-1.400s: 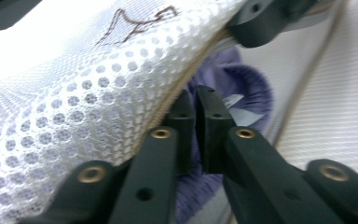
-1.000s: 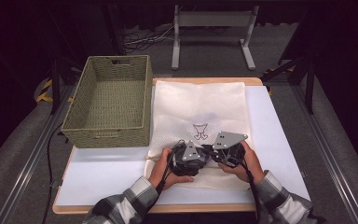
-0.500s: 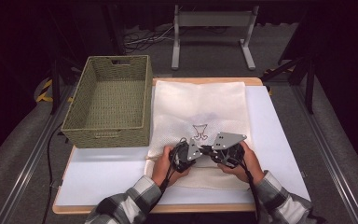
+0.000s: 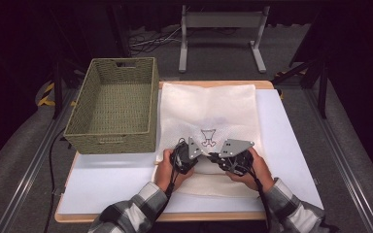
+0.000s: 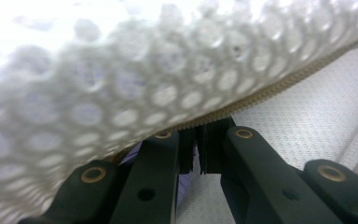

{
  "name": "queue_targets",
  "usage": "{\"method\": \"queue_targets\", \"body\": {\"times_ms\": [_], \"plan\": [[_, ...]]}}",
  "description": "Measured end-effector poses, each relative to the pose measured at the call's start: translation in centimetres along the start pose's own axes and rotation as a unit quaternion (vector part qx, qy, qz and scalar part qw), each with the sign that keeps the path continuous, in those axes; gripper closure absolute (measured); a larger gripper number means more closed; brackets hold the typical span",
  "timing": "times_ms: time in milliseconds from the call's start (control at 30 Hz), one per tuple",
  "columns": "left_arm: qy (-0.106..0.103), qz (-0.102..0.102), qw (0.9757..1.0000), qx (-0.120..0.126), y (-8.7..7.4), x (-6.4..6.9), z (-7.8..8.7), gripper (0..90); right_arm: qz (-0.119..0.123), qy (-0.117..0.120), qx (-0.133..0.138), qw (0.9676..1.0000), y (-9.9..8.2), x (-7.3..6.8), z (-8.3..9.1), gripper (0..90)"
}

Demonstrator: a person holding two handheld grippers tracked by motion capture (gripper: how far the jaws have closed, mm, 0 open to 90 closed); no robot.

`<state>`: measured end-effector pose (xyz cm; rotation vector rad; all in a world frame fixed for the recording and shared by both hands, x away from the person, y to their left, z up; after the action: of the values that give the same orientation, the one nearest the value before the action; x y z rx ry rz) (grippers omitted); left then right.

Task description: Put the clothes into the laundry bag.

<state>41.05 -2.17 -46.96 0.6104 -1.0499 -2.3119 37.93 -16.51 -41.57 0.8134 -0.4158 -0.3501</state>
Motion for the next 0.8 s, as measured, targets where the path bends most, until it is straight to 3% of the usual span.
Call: {"method": "queue_targets", "body": {"times_ms": [200,367,567,600,800], "plan": [[0.005,0.01,0.9999,-0.001,0.0,-0.2,0.1,86.6,0.0,0.001,-0.001,1.0,-0.1,0.0,-0.1,86.7],[-0.021,0.018,0.9996,0.012,0.1,0.1,0.8,85.6,-0.001,-0.002,-0.001,1.0,-0.1,0.1,0.0,86.7],[-0.042,0.013,0.9987,0.025,0.0,0.3,2.2,81.6,-0.006,-0.006,0.006,0.9999,-0.1,0.4,0.2,86.6],[-0.051,0.009,0.9983,0.028,0.0,0.4,2.6,81.6,-0.008,-0.007,0.007,0.9999,-0.1,0.4,0.3,86.6],[-0.049,-0.022,0.9976,0.043,0.1,0.4,4.2,79.4,-0.01,-0.008,0.009,0.9999,-0.1,0.6,0.4,86.4]]}}
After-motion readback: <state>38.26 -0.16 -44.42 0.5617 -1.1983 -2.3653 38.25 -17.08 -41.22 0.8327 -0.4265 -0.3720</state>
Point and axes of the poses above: each handheld gripper's, and its own axes: z roughly backward along the jaws, y roughly out of its top, x roughly to its right, the point moved 4 cm from there along -z, roughly forward along the jaws, and after that the axes turned 1 degree about x, right-handed, at the moved point
